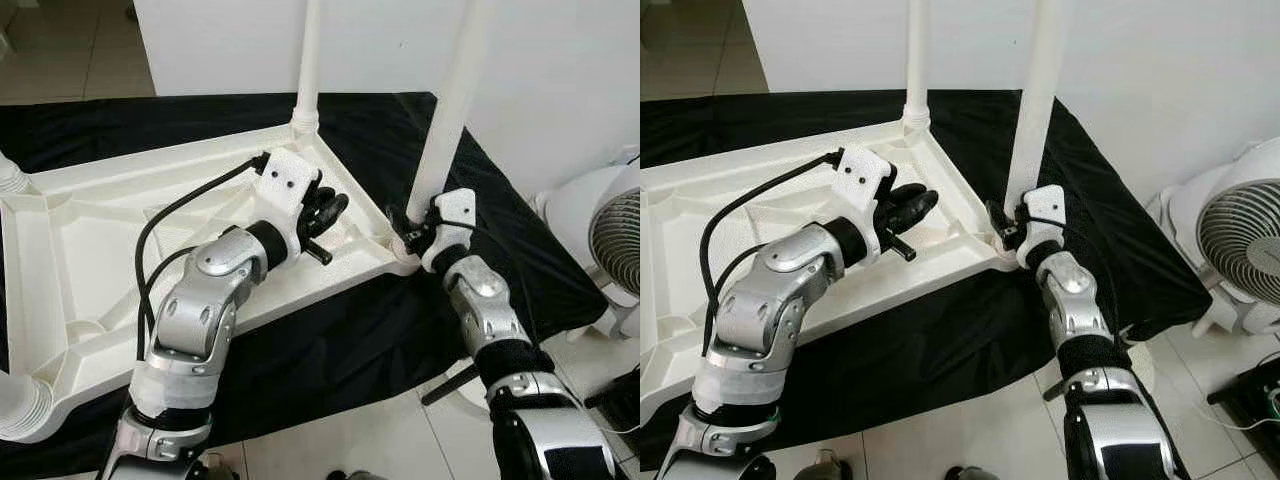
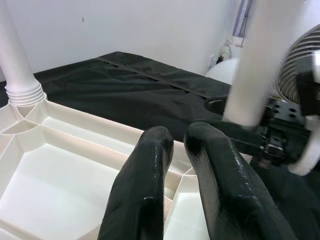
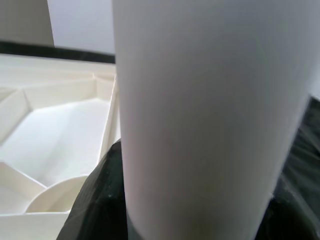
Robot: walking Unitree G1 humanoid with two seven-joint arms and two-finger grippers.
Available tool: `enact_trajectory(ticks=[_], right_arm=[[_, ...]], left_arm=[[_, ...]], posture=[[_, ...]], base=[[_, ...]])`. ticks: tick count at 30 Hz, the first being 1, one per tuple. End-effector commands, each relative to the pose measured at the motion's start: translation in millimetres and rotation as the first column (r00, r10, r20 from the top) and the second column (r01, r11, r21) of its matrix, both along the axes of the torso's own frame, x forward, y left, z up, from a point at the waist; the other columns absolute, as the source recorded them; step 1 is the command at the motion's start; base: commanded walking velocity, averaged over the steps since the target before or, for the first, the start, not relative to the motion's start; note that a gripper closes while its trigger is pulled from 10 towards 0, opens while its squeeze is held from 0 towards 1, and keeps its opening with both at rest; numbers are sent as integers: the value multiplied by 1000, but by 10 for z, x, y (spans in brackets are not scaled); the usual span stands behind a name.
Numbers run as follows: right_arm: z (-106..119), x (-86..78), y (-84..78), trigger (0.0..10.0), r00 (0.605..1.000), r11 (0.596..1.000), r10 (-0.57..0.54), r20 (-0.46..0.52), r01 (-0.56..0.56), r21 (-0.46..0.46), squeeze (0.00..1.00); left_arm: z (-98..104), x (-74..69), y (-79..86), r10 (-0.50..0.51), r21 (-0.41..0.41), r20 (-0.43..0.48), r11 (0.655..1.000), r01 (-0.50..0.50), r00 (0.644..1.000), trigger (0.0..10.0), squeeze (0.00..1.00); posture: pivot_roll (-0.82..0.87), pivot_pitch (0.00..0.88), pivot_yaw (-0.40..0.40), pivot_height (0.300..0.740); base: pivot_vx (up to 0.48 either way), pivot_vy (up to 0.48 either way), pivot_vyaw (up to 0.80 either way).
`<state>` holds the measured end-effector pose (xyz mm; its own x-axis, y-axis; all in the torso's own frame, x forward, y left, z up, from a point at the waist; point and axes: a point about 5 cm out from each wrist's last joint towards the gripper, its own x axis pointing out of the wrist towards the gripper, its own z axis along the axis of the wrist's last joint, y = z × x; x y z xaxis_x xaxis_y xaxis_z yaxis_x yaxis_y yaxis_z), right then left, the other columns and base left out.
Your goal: Building children table
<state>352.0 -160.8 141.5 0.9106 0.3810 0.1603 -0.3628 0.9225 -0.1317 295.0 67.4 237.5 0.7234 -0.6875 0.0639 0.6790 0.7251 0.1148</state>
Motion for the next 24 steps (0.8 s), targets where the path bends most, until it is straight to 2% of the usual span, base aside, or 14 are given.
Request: enact_trajectory(ticks=[1, 8, 10, 12, 19, 24], right_arm=[[-464, -159, 18, 10000, 983, 1000, 12, -184, -13, -8, 0], [-370, -182, -40, 10000, 994, 995, 4, -109, 6, 98, 0], [-364, -183, -46, 10000, 995, 995, 2, -104, 9, 104, 0], [-404, -180, -54, 10000, 990, 994, -6, -138, 21, 109, 0], [-532, -129, -67, 10000, 966, 997, -59, -253, 67, 24, 0], [-509, -52, -96, 10000, 950, 996, -73, -305, 84, 21, 0]], left_arm=[[20, 6, 9, 70, -9, 4, 997, -70, 998, 10000, 0], [24, 8, 6, 66, -9, 2, 998, -66, 998, 10000, 0], [23, 8, 5, 66, -9, 1, 998, -66, 998, 10000, 0], [26, 7, 7, 66, -9, 0, 998, -66, 998, 10000, 0], [36, 9, 19, 74, -10, 2, 997, -74, 997, 10000, 0], [39, 9, 21, 76, -10, 4, 997, -76, 997, 10000, 0]], posture=[[116, 85, -54, 740], [113, 94, -46, 740], [113, 94, -46, 740], [115, 100, -46, 740], [118, 101, -46, 740], [120, 99, -48, 740]], base=[[0, 0, 0], [0, 0, 0], [0, 0, 0], [0, 0, 0], [0, 0, 0], [0, 0, 0]])
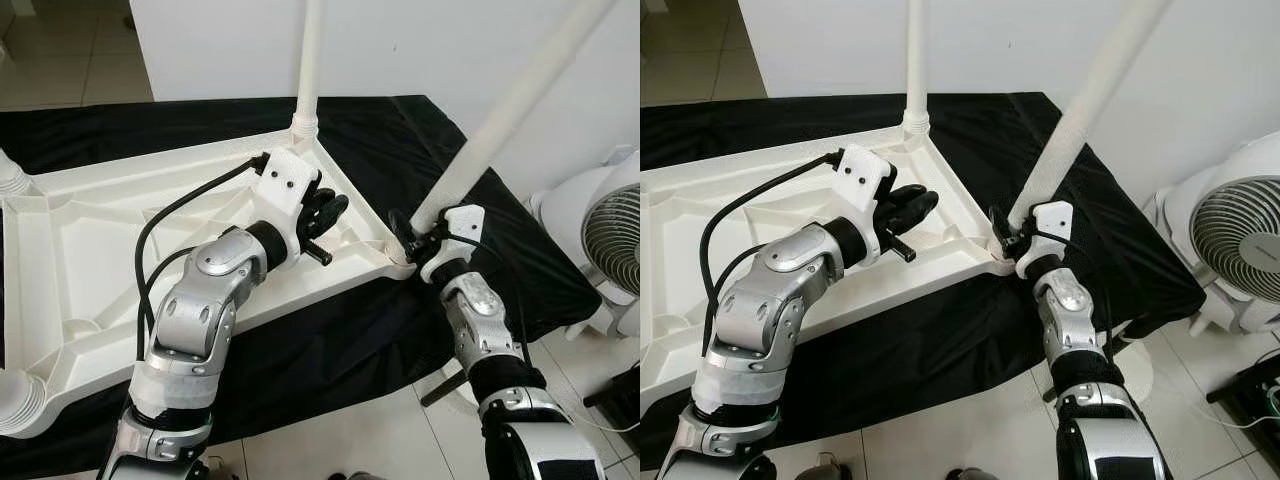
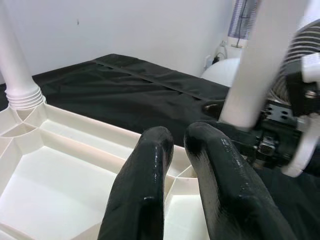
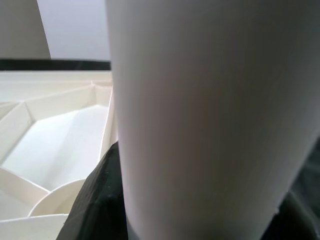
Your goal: Building children table
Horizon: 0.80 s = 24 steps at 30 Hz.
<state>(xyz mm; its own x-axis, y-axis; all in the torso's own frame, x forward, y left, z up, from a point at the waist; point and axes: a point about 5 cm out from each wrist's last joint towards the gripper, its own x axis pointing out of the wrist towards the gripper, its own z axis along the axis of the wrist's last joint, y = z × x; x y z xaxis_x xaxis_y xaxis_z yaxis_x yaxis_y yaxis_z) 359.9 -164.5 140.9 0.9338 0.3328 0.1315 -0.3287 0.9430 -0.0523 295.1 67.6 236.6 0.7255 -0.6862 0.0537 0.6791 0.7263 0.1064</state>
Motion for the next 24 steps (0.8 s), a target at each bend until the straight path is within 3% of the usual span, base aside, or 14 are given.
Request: enact_trajectory(ticks=[1, 24], right_arm=[[-502, -132, -59, 10000, 967, 999, -32, -251, 25, -29, 0], [-457, -10, -136, 10000, 942, 998, -57, -330, 47, -40, 0]], left_arm=[[48, 7, 19, 74, -11, 17, 997, -74, 997, 10000, 0], [70, 6, 36, 83, -16, 23, 996, -83, 996, 10000, 0]], posture=[[120, 99, -48, 740], [121, 100, -54, 740]], base=[[0, 0, 0], [0, 0, 0]])
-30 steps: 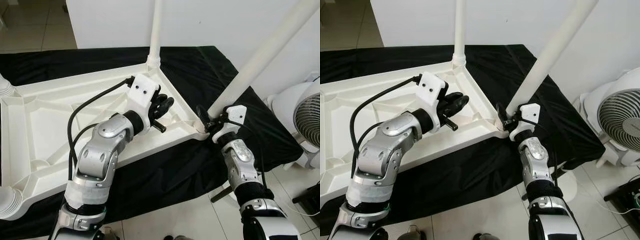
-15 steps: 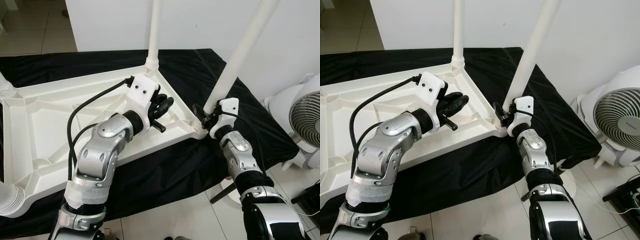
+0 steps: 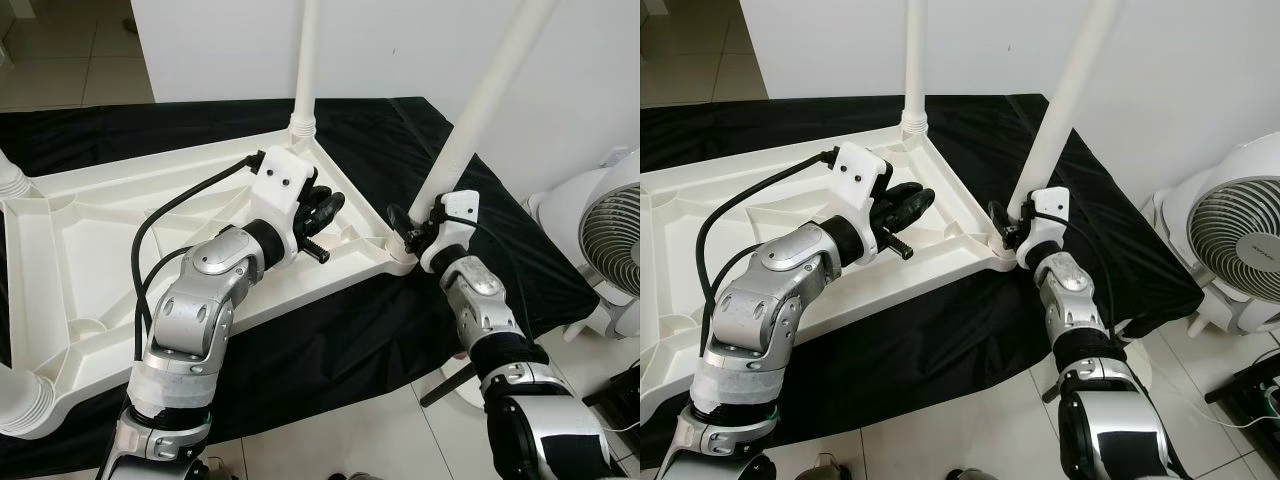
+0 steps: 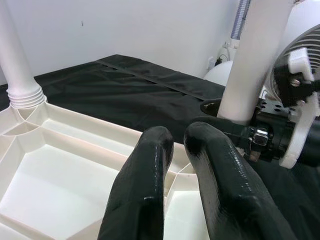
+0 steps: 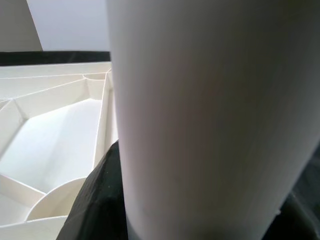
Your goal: Building children table
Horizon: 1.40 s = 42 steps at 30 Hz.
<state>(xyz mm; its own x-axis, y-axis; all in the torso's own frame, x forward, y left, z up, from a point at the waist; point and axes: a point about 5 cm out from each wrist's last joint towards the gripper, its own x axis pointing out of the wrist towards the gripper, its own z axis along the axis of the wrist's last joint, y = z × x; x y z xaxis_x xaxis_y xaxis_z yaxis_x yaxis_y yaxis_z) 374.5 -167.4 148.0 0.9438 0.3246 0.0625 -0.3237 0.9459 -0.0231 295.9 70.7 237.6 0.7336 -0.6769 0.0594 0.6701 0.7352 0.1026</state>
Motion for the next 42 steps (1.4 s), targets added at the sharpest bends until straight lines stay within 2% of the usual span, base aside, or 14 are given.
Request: enact_trajectory(ticks=[1, 6, 9, 14, 16, 17, 21, 26, 27, 28, 35, 42], right_arm=[[-514, -144, -105, 10000, 964, 999, -44, -261, 34, -42, 0], [-503, -112, -103, 10000, 955, 999, -46, -293, 39, -29, 0], [-534, -147, -123, 10000, 963, 998, -56, -263, 50, -28, 0], [-601, -213, -166, 10000, 964, 991, -99, -247, 119, 67, 0], [-609, -222, -179, 10000, 964, 988, -113, -243, 135, 77, 0], [-611, -235, -198, 10000, 963, 980, -133, -234, 163, 113, 0], [-649, -267, -226, 10000, 956, 967, -171, -238, 208, 144, 0], [-688, -291, -226, 10000, 953, 971, -178, -244, 211, 117, 0], [-681, -290, -208, 10000, 958, 979, -173, -227, 192, 66, 0], [-681, -290, -208, 10000, 958, 979, -173, -227, 192, 66, 0], [-740, -328, -146, 10000, 969, 987, -140, -203, 120, -107, 0], [-852, -436, -110, 10000, 975, 990, -106, -195, 84, -117, 0]], left_arm=[[59, -1, 6, 71, -9, 22, 997, -71, 997, 10000, 0], [61, -3, 4, 72, -9, 23, 997, -72, 997, 10000, 0], [69, -6, 9, 76, -11, 27, 997, -76, 997, 10000, 0], [67, -11, 16, 81, -12, 26, 997, -81, 996, 10000, 0], [65, -12, 17, 82, -12, 26, 997, -82, 996, 10000, 0], [64, -14, 17, 81, -12, 26, 997, -81, 996, 10000, 0], [67, -13, 6, 75, -12, 25, 997, -74, 997, 10000, 0], [67, -13, -1, 69, -10, 25, 998, -69, 997, 10000, 0], [68, -13, -1, 69, -9, 25, 998, -68, 997, 10000, 0], [68, -13, -1, 69, -9, 25, 998, -68, 997, 10000, 0], [82, -14, 26, 78, -10, 28, 997, -78, 997, 10000, 0], [83, -16, 53, 85, -6, 26, 996, -84, 996, 10000, 0]], posture=[[121, 100, -54, 740], [124, 96, -61, 740], [129, 94, -67, 740], [129, 93, -67, 740], [129, 93, -67, 740], [126, 93, -64, 740], [122, 91, -59, 740], [121, 86, -56, 740], [122, 88, -56, 740], [122, 88, -56, 740], [131, 93, -59, 740], [132, 102, -49, 740]], base=[[0, 0, 0], [0, 0, 0], [0, 0, 0], [0, 0, 0], [0, 0, 0], [0, 0, 0], [0, 0, 0], [0, 0, 0], [0, 0, 0], [0, 0, 0], [0, 0, 0], [0, 0, 0]])
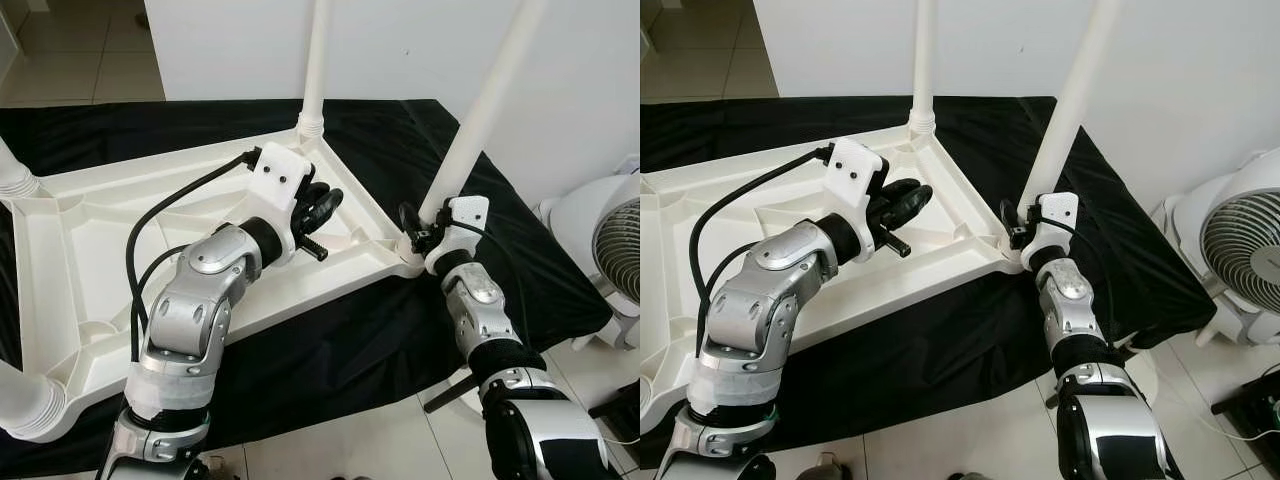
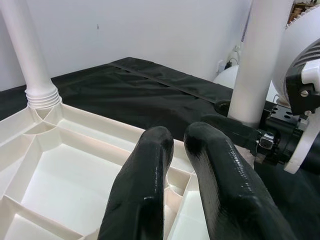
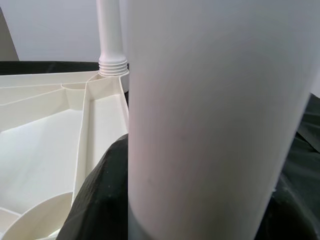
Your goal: Building children table
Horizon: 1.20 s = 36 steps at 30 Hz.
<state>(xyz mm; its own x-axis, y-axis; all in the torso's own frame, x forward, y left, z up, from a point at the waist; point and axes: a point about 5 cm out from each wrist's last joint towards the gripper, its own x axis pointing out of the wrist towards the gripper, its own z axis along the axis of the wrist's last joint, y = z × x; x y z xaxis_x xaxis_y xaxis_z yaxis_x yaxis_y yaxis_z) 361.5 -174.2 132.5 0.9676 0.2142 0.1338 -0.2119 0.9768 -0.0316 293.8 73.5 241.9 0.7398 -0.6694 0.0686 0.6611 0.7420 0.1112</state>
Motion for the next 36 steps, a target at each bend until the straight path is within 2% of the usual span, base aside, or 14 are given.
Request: enact_trajectory(ticks=[1, 4, 8, 16, 25, 27, 29, 30, 36], right_arm=[[-753, -355, -71, 10000, 958, 995, -9, -285, -18, -94, 0], [-782, -378, -82, 10000, 956, 997, -12, -292, -11, -78, 0], [-801, -441, -63, 10000, 968, 986, 1, -249, -43, -163, 0], [-776, -446, -51, 10000, 976, 980, 12, -218, -55, -191, 0], [-791, -454, -67, 10000, 974, 990, 13, -228, -45, -136, 0], [-823, -461, -89, 10000, 967, 998, -5, -255, -11, -61, 0], [-823, -461, -89, 10000, 967, 998, -5, -255, -11, -61, 0], [-847, -466, -102, 10000, 962, 1000, -14, -273, 7, -25, 0], [-883, -477, -118, 10000, 954, 1000, -28, -297, 29, -1, 0]], left_arm=[[45, 5, 31, 74, -5, 13, 997, -74, 997, 10000, 0], [47, 6, 36, 74, -5, 13, 997, -74, 997, 10000, 0], [50, 7, 40, 70, -1, 10, 998, -70, 997, 10000, 0], [54, 9, 37, 66, 2, 8, 998, -66, 998, 10000, 0], [60, 7, 40, 65, 5, 9, 998, -65, 998, 10000, 0], [63, 8, 43, 64, 6, 9, 998, -64, 998, 10000, 0], [63, 8, 43, 64, 6, 9, 998, -64, 998, 10000, 0], [65, 8, 44, 65, 6, 9, 998, -65, 998, 10000, 0], [69, 6, 47, 65, 7, 10, 998, -65, 998, 10000, 0]], posture=[[131, 105, -46, 740], [132, 105, -45, 740], [129, 111, -34, 740], [131, 111, -29, 740], [134, 110, -28, 740], [135, 111, -26, 740], [135, 111, -26, 740], [136, 111, -26, 740], [138, 111, -26, 740]], base=[[0, 0, 0], [0, 0, 0], [0, 0, 0], [0, 0, 0], [0, 0, 0], [0, 0, 0], [0, 0, 0], [0, 0, 0], [0, 0, 0]])
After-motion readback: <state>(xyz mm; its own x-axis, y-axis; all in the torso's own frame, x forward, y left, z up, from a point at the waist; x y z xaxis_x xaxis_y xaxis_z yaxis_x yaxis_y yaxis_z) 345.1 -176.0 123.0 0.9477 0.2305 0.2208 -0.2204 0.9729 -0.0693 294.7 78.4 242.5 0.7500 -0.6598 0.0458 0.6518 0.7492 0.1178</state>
